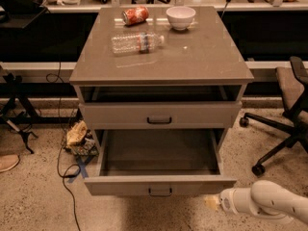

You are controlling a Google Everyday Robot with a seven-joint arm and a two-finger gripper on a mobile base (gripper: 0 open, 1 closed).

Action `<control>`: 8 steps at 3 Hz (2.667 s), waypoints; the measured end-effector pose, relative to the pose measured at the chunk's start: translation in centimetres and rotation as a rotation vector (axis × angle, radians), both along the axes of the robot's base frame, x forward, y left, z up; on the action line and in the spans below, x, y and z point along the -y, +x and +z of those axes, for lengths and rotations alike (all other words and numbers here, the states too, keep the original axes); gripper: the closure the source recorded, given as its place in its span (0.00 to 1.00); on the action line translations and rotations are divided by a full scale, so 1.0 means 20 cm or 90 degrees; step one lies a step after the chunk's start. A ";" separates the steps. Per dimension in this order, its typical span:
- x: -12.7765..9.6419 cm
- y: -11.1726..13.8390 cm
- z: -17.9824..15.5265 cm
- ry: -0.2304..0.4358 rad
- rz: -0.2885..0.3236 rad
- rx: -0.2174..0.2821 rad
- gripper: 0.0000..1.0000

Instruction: Close middle drawer

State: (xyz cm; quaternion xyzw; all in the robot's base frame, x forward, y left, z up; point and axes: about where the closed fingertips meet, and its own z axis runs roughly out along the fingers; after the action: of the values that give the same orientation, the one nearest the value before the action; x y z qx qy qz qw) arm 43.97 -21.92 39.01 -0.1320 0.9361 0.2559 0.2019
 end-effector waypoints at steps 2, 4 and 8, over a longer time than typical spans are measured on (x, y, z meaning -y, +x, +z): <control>-0.04 0.15 0.00 -0.005 0.003 0.038 1.00; -0.15 0.46 0.10 0.011 0.006 0.137 1.00; -0.34 0.88 0.40 0.098 -0.023 0.300 1.00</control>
Offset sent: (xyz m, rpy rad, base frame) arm 0.0702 0.0162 0.0021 -0.0225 -0.1468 0.0068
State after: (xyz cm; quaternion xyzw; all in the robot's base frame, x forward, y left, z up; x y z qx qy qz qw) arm 61.66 -15.18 47.03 -0.1557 0.8433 0.2849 0.4283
